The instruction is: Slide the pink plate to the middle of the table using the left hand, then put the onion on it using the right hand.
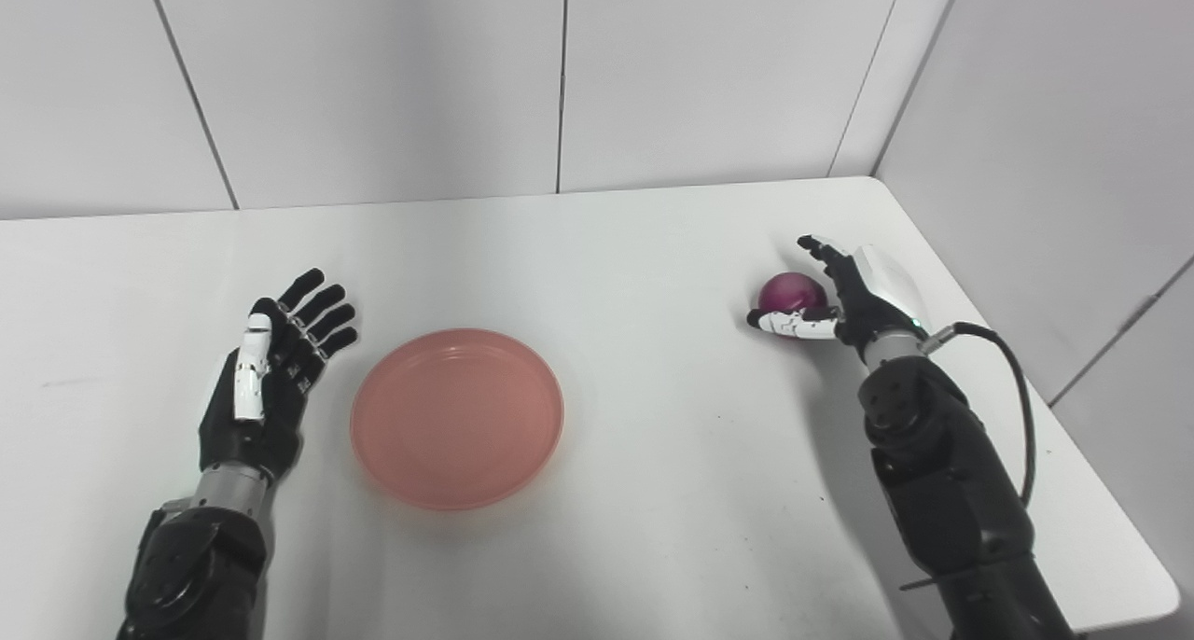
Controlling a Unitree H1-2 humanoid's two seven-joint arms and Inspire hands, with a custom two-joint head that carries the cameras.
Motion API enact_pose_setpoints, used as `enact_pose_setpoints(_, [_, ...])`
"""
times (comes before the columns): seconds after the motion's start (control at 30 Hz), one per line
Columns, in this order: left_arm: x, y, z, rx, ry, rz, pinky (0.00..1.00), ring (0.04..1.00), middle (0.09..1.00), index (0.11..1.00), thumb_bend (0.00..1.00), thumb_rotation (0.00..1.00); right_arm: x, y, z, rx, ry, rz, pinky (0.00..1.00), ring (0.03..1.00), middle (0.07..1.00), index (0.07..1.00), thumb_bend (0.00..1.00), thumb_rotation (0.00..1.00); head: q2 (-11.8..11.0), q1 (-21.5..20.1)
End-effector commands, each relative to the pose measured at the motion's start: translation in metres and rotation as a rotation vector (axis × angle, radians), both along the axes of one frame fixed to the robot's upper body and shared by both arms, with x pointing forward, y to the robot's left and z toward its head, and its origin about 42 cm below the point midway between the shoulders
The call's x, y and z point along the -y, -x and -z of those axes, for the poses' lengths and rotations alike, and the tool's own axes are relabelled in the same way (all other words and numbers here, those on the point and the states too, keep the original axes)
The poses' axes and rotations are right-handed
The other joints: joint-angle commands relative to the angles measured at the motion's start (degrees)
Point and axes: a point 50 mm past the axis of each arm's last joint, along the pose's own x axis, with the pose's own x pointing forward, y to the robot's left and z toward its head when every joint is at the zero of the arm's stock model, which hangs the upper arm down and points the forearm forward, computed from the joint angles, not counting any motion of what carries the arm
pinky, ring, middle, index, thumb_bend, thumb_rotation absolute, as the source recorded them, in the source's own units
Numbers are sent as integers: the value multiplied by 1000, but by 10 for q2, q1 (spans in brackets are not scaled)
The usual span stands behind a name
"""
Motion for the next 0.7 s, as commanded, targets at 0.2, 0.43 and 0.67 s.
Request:
enact_pose_setpoints(0.2, [-4,4,6,-43,-5,-8,804,817,823,808,400,1000,15,-9,-24,67,27,30,779,867,898,897,959,334,0,0])
enact_pose_setpoints(0.43, [-4,4,4,-48,-5,-7,804,816,822,807,402,1000,13,-7,-25,47,35,25,763,866,903,888,961,351,1,0])
enact_pose_setpoints(0.67, [-4,3,4,-49,-9,-8,801,813,819,805,403,1000,10,-7,-25,43,33,20,730,833,874,868,963,353,1,1])
